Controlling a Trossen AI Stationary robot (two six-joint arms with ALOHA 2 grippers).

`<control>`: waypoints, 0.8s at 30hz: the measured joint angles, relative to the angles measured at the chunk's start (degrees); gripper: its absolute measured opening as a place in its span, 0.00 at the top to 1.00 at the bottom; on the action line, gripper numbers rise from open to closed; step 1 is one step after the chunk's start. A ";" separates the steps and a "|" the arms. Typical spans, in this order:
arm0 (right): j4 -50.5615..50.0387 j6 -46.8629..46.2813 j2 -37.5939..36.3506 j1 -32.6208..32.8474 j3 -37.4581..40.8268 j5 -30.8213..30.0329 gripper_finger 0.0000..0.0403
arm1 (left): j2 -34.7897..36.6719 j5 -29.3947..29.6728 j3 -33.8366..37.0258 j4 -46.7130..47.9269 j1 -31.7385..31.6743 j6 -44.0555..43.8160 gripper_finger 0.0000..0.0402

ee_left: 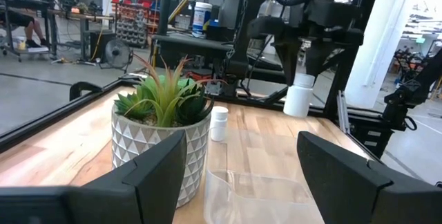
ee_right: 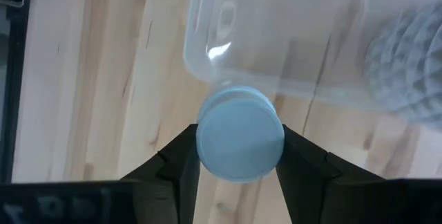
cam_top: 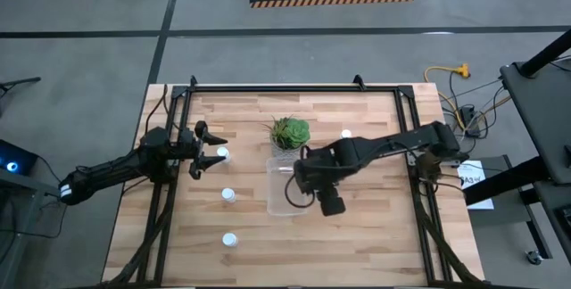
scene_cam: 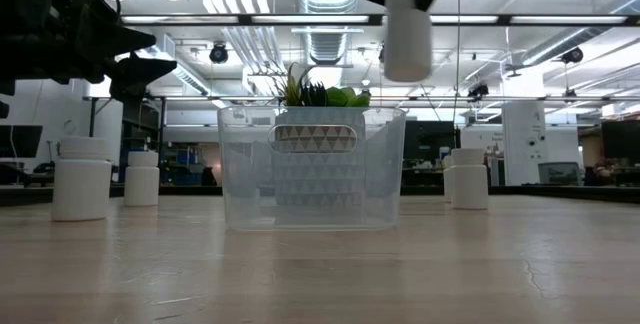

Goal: Pick and place pill bottles into a basket
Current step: Put the pill bottle into the bin

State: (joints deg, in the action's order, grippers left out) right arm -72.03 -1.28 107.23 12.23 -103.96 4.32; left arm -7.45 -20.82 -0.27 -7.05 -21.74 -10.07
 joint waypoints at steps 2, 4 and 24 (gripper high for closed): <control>-0.82 1.54 1.55 -0.38 -2.43 0.00 0.65 | 0.06 -0.01 0.00 -0.03 0.01 0.01 0.36; -1.78 2.83 3.46 -0.57 -5.17 0.02 0.65 | 0.01 0.00 0.00 0.02 0.00 0.00 0.36; -4.13 7.47 14.76 -1.10 -15.43 -1.07 0.65 | -0.06 -0.02 0.00 0.00 0.00 0.01 0.36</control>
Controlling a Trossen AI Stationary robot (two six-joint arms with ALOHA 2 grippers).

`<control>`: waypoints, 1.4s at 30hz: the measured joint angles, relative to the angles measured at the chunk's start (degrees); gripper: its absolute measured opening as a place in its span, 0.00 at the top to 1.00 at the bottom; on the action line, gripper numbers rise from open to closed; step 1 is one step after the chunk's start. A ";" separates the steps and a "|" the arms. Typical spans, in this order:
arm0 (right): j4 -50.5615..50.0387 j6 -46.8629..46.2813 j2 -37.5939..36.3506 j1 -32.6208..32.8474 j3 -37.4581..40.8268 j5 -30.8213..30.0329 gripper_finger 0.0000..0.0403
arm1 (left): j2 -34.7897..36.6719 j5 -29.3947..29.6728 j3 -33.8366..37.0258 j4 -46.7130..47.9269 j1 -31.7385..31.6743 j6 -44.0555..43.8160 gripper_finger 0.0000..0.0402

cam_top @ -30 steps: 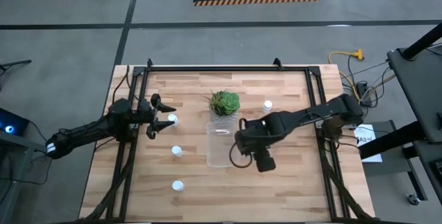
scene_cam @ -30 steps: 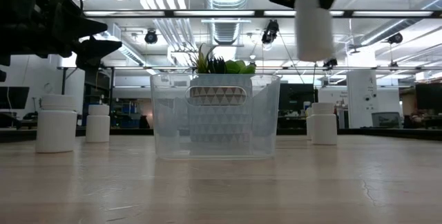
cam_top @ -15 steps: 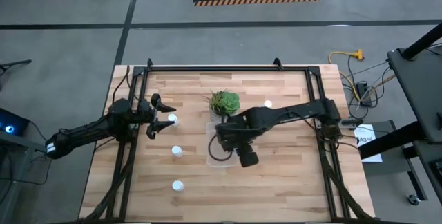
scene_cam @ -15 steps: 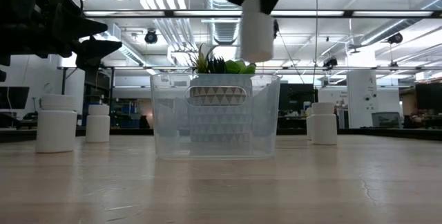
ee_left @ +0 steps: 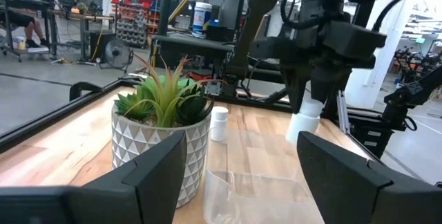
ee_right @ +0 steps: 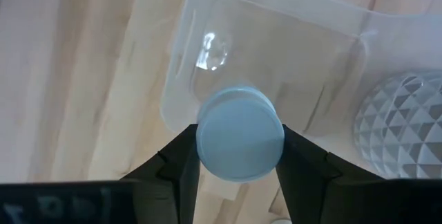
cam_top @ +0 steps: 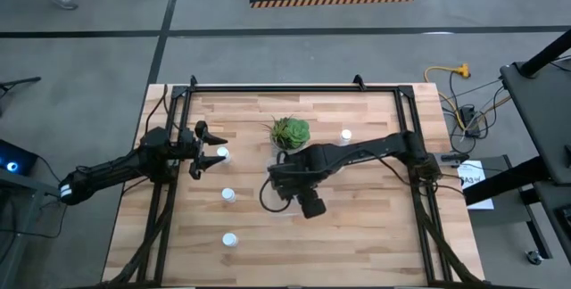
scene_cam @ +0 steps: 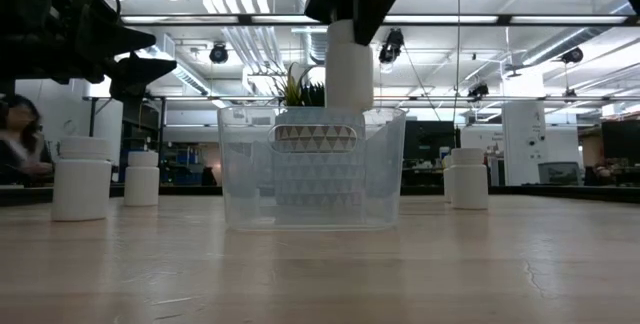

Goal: Pick and place pill bottles into a basket
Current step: Put the pill bottle into the bin

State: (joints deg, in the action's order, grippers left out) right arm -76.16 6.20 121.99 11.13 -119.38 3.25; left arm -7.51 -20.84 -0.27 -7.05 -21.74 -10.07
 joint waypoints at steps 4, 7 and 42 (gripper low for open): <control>2.13 -0.84 -0.02 0.07 1.56 -0.46 0.65 | 0.09 0.02 0.00 0.00 0.01 -0.01 0.36; 3.76 -1.29 0.00 0.25 2.95 -0.47 0.65 | -0.02 0.02 0.00 0.00 0.02 -0.02 0.36; 16.99 -0.99 -0.02 1.76 18.09 -0.50 0.65 | 0.09 0.01 0.00 0.00 0.01 -0.01 0.36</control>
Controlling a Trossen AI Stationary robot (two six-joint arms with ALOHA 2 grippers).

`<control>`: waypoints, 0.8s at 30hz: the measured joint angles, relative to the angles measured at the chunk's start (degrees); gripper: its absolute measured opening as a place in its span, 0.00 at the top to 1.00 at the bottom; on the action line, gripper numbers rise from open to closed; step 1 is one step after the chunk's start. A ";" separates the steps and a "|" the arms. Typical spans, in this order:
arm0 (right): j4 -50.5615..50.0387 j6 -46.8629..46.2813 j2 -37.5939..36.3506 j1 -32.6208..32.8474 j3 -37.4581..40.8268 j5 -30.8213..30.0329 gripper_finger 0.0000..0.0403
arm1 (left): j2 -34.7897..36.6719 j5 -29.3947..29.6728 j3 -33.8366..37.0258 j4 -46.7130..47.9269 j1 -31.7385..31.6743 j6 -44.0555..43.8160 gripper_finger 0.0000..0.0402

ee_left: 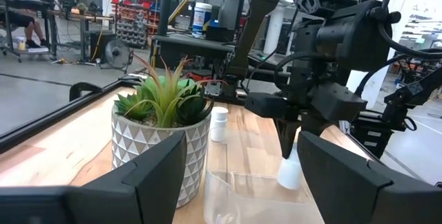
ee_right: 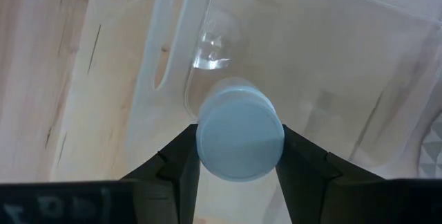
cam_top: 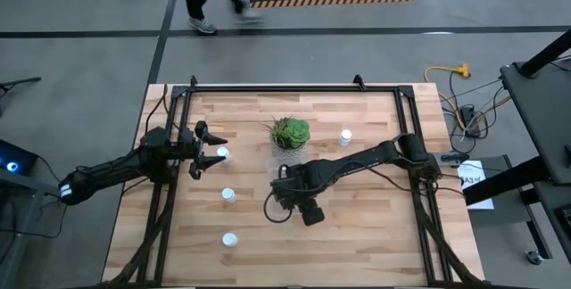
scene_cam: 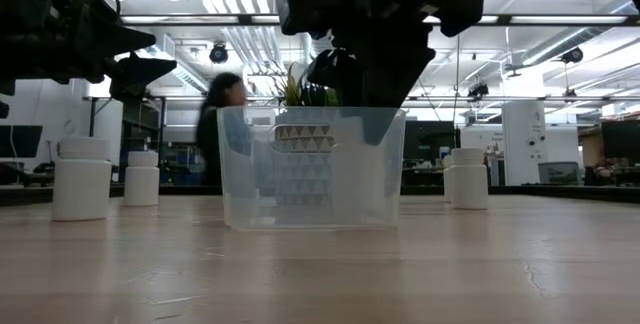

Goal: Pick and place pill bottles into a basket
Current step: Put the pill bottle into the bin

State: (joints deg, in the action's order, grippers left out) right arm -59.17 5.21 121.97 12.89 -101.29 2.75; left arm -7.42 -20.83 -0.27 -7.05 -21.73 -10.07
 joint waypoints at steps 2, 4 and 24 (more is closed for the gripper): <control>0.06 0.76 0.00 0.22 0.06 0.01 0.65 | 0.00 0.01 0.00 0.00 0.00 -0.01 0.36; 0.13 1.08 0.00 0.41 0.08 0.04 0.65 | -0.02 -0.01 0.00 0.00 -0.01 0.01 0.36; 0.02 0.94 0.00 0.37 0.28 0.13 0.38 | 0.00 0.00 0.00 0.00 0.01 0.01 0.36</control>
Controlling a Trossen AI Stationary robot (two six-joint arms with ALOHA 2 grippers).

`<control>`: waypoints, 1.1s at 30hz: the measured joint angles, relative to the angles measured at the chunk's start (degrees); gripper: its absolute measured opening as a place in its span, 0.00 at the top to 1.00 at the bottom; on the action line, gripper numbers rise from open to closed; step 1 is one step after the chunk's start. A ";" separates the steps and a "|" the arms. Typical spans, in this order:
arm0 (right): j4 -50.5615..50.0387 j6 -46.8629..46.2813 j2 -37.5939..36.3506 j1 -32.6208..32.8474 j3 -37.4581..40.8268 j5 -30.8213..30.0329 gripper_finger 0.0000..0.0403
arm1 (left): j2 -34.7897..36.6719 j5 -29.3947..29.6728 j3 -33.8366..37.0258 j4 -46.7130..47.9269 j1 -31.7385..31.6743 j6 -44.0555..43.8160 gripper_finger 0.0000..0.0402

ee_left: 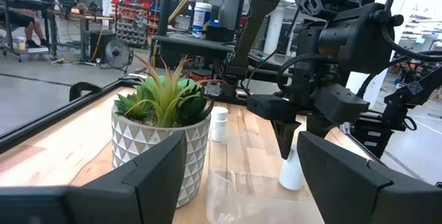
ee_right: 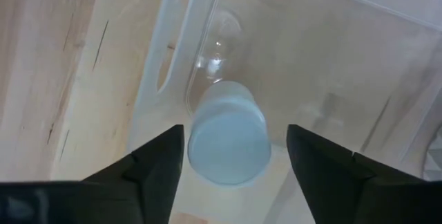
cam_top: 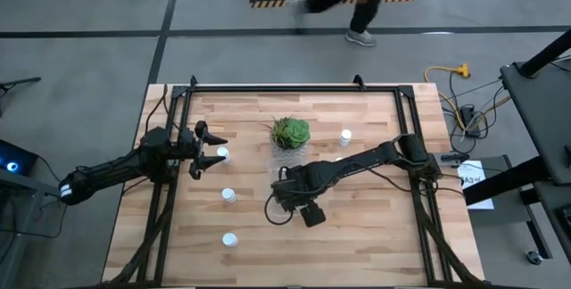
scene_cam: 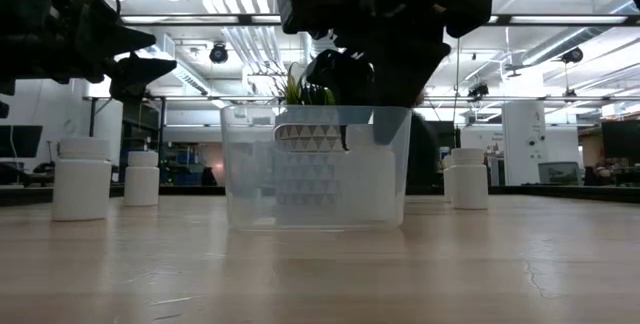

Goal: Pick and place pill bottles into a basket
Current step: Put the pill bottle into the bin

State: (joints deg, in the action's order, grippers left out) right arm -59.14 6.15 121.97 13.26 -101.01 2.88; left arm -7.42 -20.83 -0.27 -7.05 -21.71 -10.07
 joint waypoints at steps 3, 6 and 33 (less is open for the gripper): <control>-0.71 0.04 -0.14 0.00 -0.11 0.08 0.37 | -0.04 0.01 0.00 0.00 -0.01 0.00 0.36; -0.66 0.06 -0.48 0.00 -0.89 0.11 0.36 | -0.02 0.01 0.00 0.00 0.00 0.00 0.36; -14.74 -0.21 -4.59 -1.39 -16.24 2.22 0.37 | -0.06 -0.01 0.00 0.00 -0.02 -0.02 0.36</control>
State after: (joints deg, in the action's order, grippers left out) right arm -73.88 5.95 117.39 11.87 -117.26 5.11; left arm -7.48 -20.84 -0.27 -7.05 -21.74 -10.09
